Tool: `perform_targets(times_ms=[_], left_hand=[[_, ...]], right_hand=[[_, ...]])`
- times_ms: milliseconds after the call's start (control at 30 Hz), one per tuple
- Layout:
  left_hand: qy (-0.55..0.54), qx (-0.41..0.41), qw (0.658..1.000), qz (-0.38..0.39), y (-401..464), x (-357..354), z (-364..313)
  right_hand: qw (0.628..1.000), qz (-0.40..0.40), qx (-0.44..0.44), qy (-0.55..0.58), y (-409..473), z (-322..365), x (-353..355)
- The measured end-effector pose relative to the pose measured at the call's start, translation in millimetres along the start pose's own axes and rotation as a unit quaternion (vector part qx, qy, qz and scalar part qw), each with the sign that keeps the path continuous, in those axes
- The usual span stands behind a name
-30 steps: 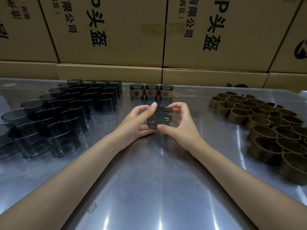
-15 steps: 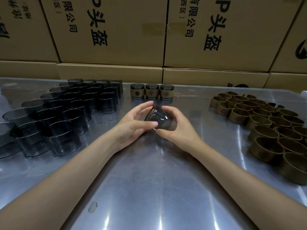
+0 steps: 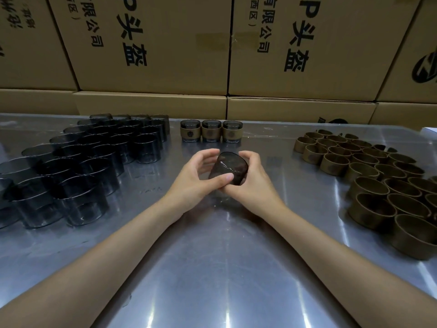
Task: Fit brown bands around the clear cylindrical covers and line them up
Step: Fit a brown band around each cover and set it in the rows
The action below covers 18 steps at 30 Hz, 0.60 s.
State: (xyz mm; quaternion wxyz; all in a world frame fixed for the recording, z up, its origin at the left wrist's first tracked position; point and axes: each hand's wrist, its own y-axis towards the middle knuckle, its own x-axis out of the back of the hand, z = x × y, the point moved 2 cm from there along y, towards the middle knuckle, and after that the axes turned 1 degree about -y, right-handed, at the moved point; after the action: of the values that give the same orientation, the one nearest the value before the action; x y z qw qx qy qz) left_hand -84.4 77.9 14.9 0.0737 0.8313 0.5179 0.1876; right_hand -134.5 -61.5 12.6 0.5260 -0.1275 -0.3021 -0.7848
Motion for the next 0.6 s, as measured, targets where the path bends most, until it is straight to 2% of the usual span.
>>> perform_targets(times_ms=[133,267,333,400,500,600], left_hand=[[0.004,0.006,0.998,0.068,0,-8,1],[0.013,0.026,0.996,0.082,-3,-11,-3],[0.009,0.044,0.997,0.062,-4,-10,-6],[-0.015,0.056,0.997,0.041,-2,-7,-7],[-0.033,0.075,0.996,0.022,-1,-3,-3],[-0.026,0.078,0.996,0.025,-1,-4,-3]], right_hand=[[0.997,-0.021,-0.003,-0.079,0,-2,2],[0.998,-0.02,-0.029,-0.045,0,-2,1],[0.997,-0.07,-0.013,0.009,1,-1,5],[0.988,-0.151,0.01,0.015,5,-5,19],[0.97,-0.208,-0.03,-0.12,13,-26,50],[0.95,-0.189,-0.137,-0.208,18,-48,73]])
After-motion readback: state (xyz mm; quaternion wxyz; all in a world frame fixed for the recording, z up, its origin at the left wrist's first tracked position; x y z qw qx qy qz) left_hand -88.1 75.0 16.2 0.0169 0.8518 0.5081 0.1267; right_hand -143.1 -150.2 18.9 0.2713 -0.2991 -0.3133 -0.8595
